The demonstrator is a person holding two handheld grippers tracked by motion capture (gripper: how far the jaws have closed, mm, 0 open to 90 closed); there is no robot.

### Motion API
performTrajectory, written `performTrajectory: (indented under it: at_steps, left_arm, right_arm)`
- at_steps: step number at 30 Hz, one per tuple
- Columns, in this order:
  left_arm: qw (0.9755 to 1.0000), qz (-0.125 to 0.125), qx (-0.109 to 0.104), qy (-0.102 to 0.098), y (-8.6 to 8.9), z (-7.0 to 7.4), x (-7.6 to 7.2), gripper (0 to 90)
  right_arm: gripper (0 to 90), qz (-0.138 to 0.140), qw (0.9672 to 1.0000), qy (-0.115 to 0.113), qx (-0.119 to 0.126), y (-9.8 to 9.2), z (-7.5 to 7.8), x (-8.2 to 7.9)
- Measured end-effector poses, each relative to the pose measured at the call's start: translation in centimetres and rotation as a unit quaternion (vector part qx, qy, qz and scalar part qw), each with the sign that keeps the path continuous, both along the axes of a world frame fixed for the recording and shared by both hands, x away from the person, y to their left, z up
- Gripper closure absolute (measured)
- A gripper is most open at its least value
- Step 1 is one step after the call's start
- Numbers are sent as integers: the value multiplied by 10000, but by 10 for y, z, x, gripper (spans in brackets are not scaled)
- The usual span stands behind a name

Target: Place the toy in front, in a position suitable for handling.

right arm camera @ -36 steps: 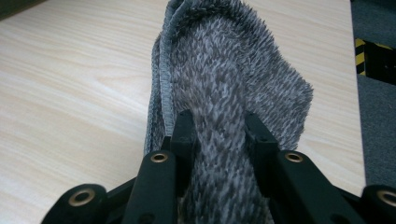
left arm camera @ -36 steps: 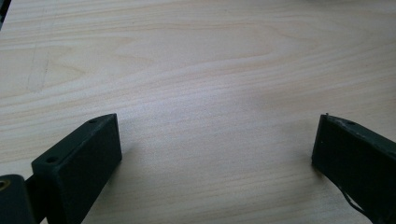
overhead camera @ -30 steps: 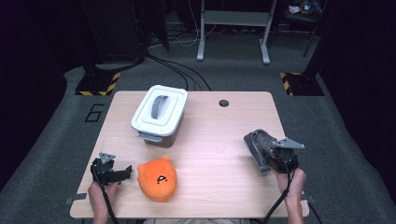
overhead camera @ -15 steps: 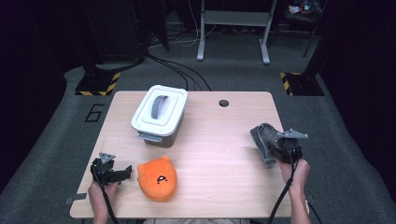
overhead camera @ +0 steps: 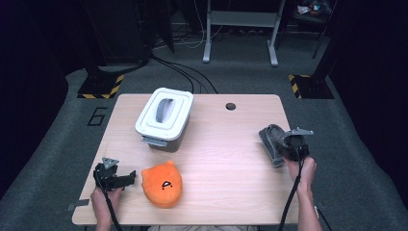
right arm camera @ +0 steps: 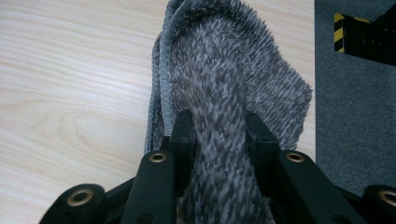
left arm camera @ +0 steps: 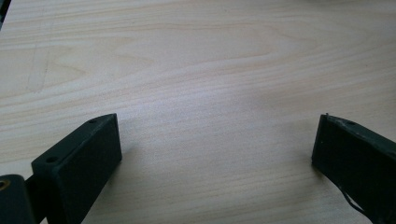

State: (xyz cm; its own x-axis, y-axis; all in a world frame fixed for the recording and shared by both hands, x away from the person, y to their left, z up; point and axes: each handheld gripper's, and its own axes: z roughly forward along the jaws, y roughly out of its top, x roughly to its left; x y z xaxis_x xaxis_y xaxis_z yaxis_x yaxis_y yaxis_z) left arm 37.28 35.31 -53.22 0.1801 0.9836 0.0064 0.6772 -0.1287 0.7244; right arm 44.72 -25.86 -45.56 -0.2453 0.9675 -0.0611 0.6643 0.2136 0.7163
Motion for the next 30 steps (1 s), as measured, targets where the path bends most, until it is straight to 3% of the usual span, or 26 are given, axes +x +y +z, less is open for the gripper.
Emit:
performTrajectory:
  at_steps: [11, 17, 22, 24, 30]
  left_arm:
    - [10000, 1, 0, -5, 0, 0, 0, 11]
    - [10000, 1, -1, -2, 0, 0, 0, 11]
    - [10000, 2, -3, 0, 0, 0, 0, 11]
    - [10000, 1, 0, 0, 0, 0, 0, 11]
    - [10000, 0, -1, -4, 0, 0, 0, 11]
  right_arm:
    - [669, -161, 9996, 226, 14, -3, -17, 20]
    - [595, -255, 9988, 408, 33, -5, -29, 29]
    - [386, -420, 9975, 561, 116, -9, -38, 34]
    - [288, -459, 9976, 497, 173, -10, -37, 32]
    - [156, -307, 9991, 123, 283, -9, -19, 16]
